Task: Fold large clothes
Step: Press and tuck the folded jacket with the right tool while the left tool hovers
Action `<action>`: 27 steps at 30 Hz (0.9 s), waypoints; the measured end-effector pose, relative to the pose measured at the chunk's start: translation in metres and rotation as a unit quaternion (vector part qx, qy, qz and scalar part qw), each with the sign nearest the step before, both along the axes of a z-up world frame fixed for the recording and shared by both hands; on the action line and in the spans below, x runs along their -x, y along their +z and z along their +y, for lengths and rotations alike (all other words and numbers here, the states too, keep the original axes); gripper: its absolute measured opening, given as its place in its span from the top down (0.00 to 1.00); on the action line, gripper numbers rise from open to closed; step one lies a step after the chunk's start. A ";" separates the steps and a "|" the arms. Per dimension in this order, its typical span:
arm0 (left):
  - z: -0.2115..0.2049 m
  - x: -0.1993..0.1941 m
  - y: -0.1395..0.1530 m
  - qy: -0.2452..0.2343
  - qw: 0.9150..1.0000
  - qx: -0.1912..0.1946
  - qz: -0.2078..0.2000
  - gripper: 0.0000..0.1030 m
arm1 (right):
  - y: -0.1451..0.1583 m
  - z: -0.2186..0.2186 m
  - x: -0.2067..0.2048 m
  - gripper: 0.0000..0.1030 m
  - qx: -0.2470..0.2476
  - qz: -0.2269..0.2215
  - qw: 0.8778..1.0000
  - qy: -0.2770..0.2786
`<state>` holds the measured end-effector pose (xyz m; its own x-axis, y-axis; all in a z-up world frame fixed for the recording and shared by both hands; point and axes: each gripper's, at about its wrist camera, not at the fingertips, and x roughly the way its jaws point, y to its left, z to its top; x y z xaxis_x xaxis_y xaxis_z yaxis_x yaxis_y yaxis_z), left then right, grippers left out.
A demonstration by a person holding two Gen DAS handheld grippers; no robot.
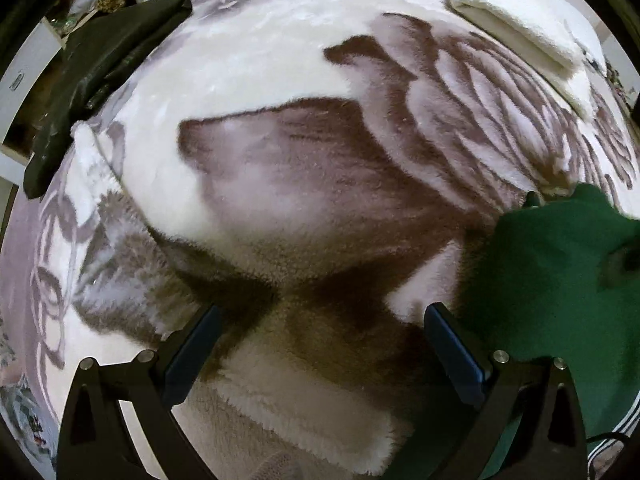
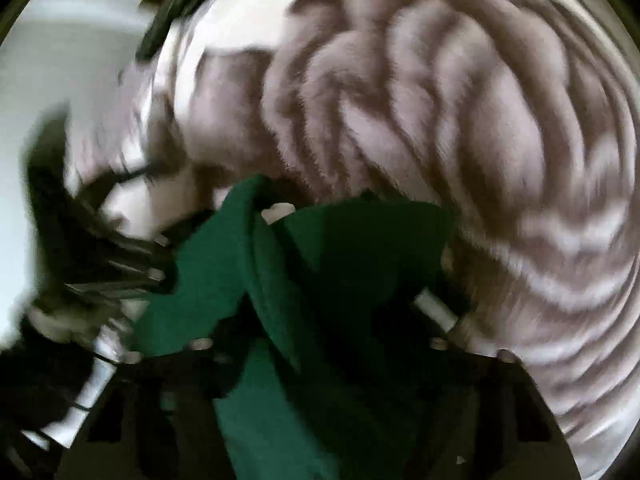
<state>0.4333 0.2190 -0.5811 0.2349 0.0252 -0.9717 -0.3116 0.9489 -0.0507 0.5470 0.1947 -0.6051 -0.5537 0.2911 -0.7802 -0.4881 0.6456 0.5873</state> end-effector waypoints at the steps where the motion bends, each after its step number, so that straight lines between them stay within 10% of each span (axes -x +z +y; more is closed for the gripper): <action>1: 0.002 0.000 0.001 -0.001 1.000 0.005 -0.005 0.00 | -0.004 -0.014 -0.009 0.59 -0.011 0.063 0.996 -0.055; 4: 0.008 -0.002 0.003 -0.003 1.000 0.010 -0.011 0.00 | -0.021 -0.054 -0.013 0.61 -0.042 0.224 0.959 -0.169; 7: 0.010 -0.006 -0.001 -0.009 1.000 -0.008 0.000 0.00 | -0.048 -0.064 -0.014 0.61 -0.043 0.263 0.947 -0.178; 10: 0.009 -0.006 0.001 -0.020 1.000 -0.013 0.000 0.00 | -0.023 -0.032 -0.018 0.46 -0.030 0.112 0.991 -0.066; 12: 0.005 -0.008 0.004 -0.029 0.999 -0.031 -0.003 0.00 | 0.005 -0.004 -0.010 0.34 -0.014 0.009 0.999 0.040; 20: 0.015 -0.007 -0.004 -0.006 0.999 -0.039 0.001 0.00 | 0.009 0.068 0.034 0.31 0.005 -0.179 0.963 0.201; 24: 0.015 0.006 -0.003 -0.013 0.999 -0.027 -0.014 0.00 | -0.016 0.046 -0.001 0.58 0.039 0.036 0.999 -0.005; 27: 0.020 0.011 0.004 -0.019 0.999 -0.001 -0.034 0.00 | -0.028 0.000 -0.012 0.62 -0.019 0.239 0.957 -0.163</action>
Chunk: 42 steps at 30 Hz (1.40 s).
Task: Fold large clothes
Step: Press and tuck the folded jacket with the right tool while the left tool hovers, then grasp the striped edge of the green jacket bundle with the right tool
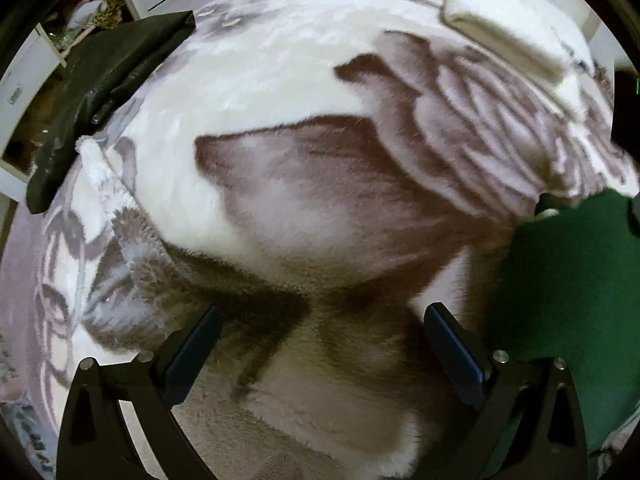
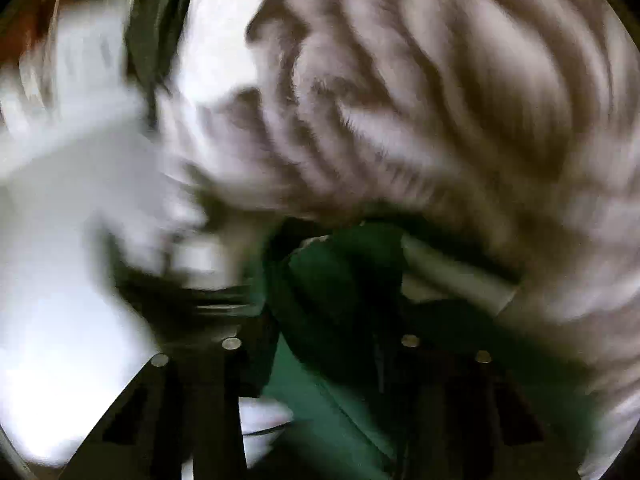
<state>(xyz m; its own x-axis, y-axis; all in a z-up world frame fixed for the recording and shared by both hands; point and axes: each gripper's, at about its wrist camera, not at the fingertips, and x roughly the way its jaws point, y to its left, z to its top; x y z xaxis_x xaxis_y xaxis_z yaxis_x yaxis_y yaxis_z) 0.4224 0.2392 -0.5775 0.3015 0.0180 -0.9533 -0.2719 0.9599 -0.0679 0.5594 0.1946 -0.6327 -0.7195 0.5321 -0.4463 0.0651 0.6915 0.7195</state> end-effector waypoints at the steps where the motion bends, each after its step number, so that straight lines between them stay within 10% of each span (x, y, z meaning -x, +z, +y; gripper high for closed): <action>1: -0.001 -0.002 0.001 -0.001 1.000 0.001 -0.001 0.00 | -0.005 -0.014 0.004 0.63 -0.013 0.041 0.998 -0.036; 4: -0.001 -0.007 -0.003 -0.010 1.000 -0.020 0.011 0.00 | -0.040 -0.039 0.010 0.63 -0.027 0.116 0.989 -0.091; 9: -0.004 -0.009 0.001 -0.023 0.999 -0.031 0.007 0.00 | -0.019 -0.009 -0.018 0.37 0.010 -0.047 0.998 0.029; 10: -0.005 -0.009 0.002 -0.023 0.999 -0.034 0.007 0.00 | 0.001 0.000 -0.021 0.24 0.021 -0.118 0.991 0.068; 15: 0.000 -0.002 -0.003 -0.012 0.999 -0.030 0.008 0.00 | 0.071 0.037 -0.017 0.21 -0.002 -0.339 0.919 0.203; 21: 0.004 0.006 -0.004 -0.004 0.999 -0.036 0.008 0.00 | 0.031 0.083 0.029 0.21 0.026 -0.336 0.860 0.384; 25: 0.006 0.014 -0.004 -0.004 0.999 -0.049 0.007 0.00 | 0.017 0.080 0.028 0.47 0.062 -0.298 0.883 0.356; 30: 0.017 0.023 -0.010 0.016 1.000 -0.021 0.005 0.00 | 0.011 0.026 -0.019 0.63 0.065 -0.054 0.991 0.108; 33: 0.022 0.026 -0.018 0.026 1.000 -0.005 0.010 0.00 | -0.005 -0.010 -0.022 0.64 0.021 0.035 0.999 0.005; 37: 0.022 0.028 -0.015 0.031 0.999 0.009 0.010 0.00 | -0.082 -0.063 -0.029 0.64 0.056 0.144 0.978 -0.140; 42: 0.010 0.022 0.015 0.009 1.000 -0.002 -0.015 0.00 | -0.023 -0.044 -0.059 0.45 0.022 0.014 0.997 -0.072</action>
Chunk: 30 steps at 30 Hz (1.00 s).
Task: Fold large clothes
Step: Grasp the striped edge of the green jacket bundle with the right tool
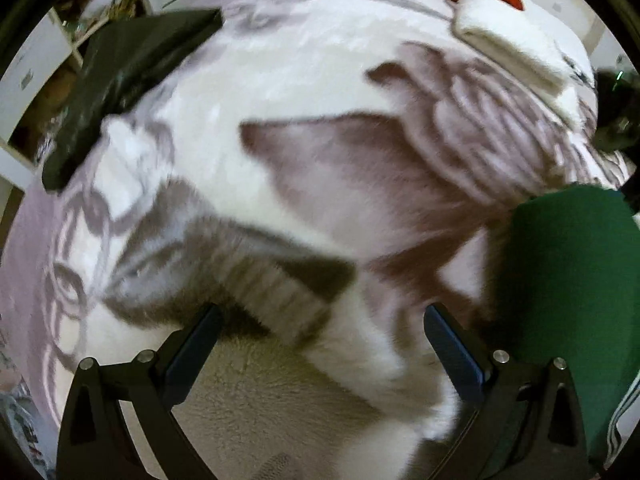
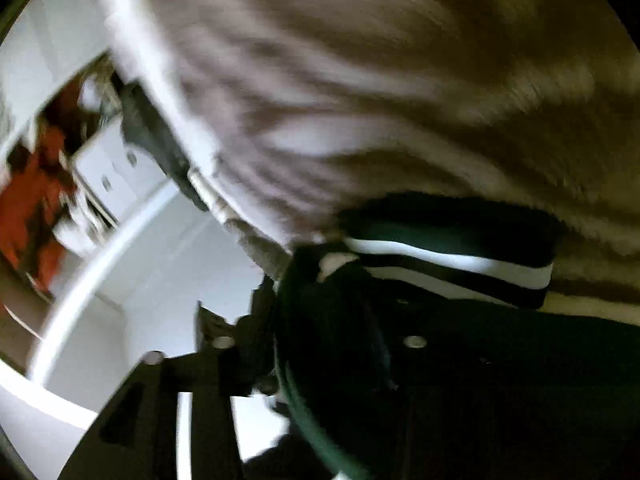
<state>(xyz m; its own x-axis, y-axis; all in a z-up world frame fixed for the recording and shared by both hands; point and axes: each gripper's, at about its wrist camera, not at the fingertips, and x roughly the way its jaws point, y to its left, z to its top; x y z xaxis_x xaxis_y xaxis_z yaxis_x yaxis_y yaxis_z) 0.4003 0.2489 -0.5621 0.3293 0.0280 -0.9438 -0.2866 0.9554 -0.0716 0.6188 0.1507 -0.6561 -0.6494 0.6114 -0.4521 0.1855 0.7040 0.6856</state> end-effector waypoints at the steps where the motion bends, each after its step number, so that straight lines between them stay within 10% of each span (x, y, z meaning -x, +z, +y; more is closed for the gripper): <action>1: -0.004 -0.003 0.007 -0.004 1.000 0.003 -0.006 0.00 | 0.024 -0.005 -0.008 0.37 -0.009 -0.045 0.999 0.013; 9: -0.070 -0.049 0.054 -0.082 0.995 0.003 -0.055 0.00 | 0.148 -0.151 0.006 0.27 0.083 -0.245 0.966 -0.029; 15: -0.112 -0.079 0.028 -0.134 0.990 -0.049 -0.019 0.00 | 0.117 -0.252 0.090 0.27 0.214 -0.232 0.942 -0.114; 19: -0.113 -0.079 0.031 -0.141 0.988 -0.056 -0.013 0.00 | 0.077 -0.258 0.119 0.27 0.116 -0.151 0.968 -0.166; 20: -0.114 -0.079 0.031 -0.143 0.988 -0.053 -0.011 0.00 | 0.078 -0.252 0.121 0.30 0.116 -0.174 0.965 -0.158; 22: -0.116 -0.078 0.033 -0.149 0.987 -0.055 -0.007 0.00 | 0.084 -0.242 0.119 0.97 0.148 -0.223 0.955 -0.130; 26: -0.125 -0.073 0.039 -0.168 0.985 -0.051 -0.003 0.00 | 0.096 -0.259 0.104 0.97 0.209 -0.274 0.923 -0.170; 30: -0.124 -0.049 0.066 -0.176 0.981 -0.081 -0.017 0.00 | 0.080 -0.262 0.098 0.95 0.211 -0.247 0.934 -0.148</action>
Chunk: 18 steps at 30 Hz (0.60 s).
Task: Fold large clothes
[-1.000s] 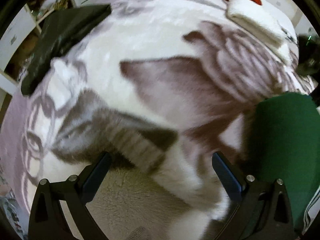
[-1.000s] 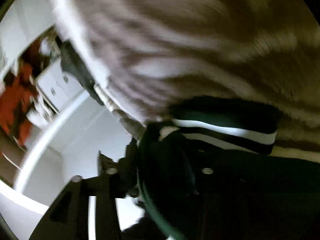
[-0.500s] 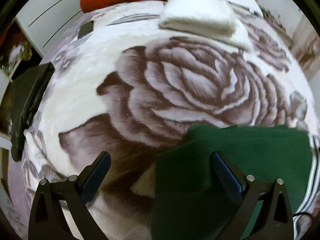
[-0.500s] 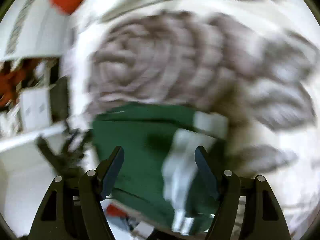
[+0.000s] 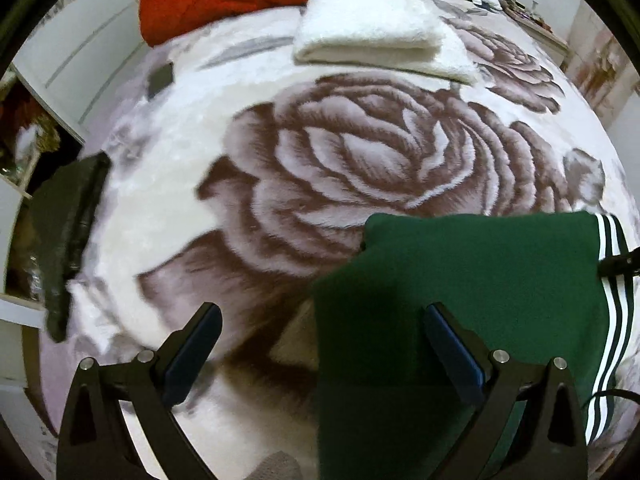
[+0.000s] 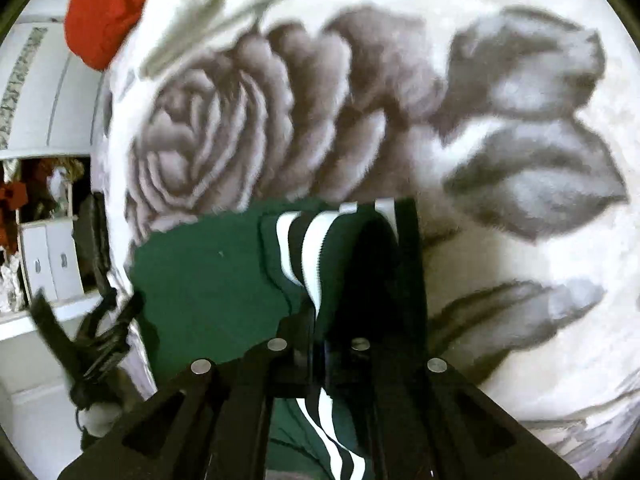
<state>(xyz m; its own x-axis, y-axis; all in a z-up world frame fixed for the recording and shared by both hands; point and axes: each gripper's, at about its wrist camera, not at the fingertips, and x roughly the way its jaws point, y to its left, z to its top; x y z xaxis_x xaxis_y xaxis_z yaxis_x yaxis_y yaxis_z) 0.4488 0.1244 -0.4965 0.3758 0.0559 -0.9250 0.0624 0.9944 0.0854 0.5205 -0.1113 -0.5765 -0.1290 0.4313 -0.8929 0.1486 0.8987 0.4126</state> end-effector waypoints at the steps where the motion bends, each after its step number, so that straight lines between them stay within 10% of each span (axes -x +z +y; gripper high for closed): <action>1: 0.004 0.009 0.007 0.004 1.000 -0.002 -0.003 0.00 | 0.005 -0.001 0.005 0.89 -0.011 0.010 1.000 0.005; 7: 0.043 0.096 0.027 0.077 0.996 0.025 0.039 0.00 | 0.047 -0.044 0.088 0.43 -0.043 0.038 0.997 -0.054; 13: 0.058 0.170 -0.004 0.129 0.985 0.029 0.115 0.00 | 0.007 -0.061 0.200 0.41 -0.126 0.134 0.960 -0.209; 18: 0.055 0.198 -0.033 0.143 0.977 0.039 0.151 0.00 | -0.045 -0.047 0.228 0.43 -0.161 0.128 0.928 -0.312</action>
